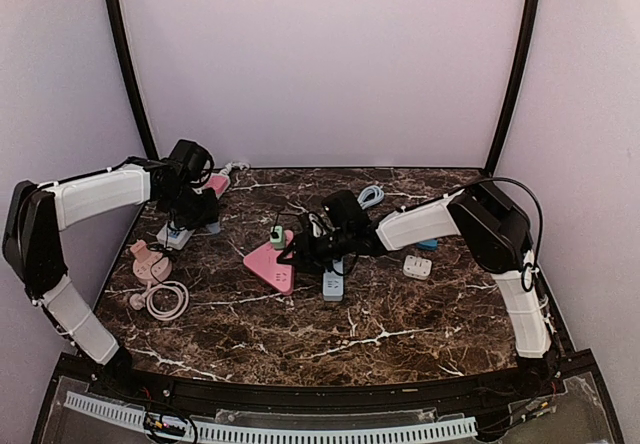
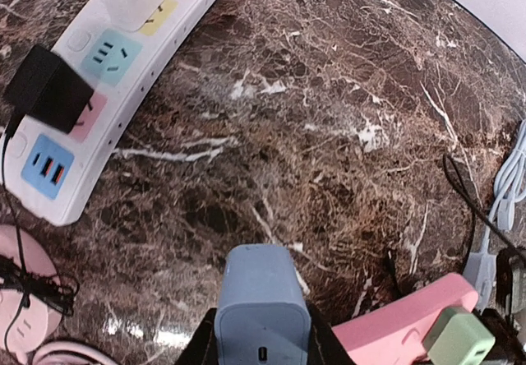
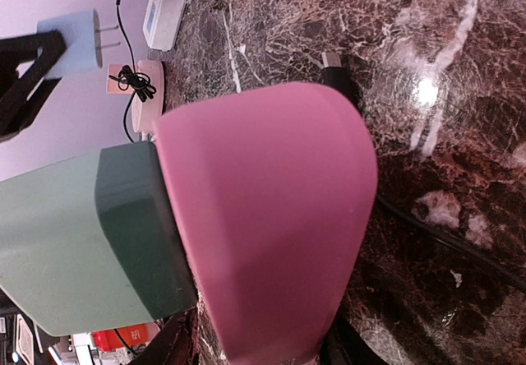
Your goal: Pull the plug off the socket
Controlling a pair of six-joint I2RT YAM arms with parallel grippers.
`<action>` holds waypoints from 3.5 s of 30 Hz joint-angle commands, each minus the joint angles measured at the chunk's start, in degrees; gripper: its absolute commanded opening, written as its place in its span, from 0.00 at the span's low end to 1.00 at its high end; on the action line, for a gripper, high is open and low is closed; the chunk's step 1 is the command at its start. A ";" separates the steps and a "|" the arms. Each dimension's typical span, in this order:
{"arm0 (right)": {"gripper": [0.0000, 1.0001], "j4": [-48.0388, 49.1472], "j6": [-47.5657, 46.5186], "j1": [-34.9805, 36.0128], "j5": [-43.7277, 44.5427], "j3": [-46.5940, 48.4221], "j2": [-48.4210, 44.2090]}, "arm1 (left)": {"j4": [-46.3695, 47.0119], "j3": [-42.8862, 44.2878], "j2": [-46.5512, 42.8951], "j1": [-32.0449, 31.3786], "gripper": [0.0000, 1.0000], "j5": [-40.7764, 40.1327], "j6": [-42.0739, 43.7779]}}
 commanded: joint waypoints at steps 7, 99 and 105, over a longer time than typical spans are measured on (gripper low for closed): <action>0.42 3.74 0.45 -0.18 -3.17 0.07 -1.85 | 12.55 15.48 18.52 6.15 0.04 21.22 5.00; 0.20 -1.38 -1.76 0.53 -2.86 4.38 -1.20 | 6.24 3.48 5.62 -15.23 0.13 4.11 -0.58; 0.08 -3.61 -0.63 0.53 -1.40 5.32 0.00 | 6.26 3.33 3.20 -15.28 0.00 4.58 -0.47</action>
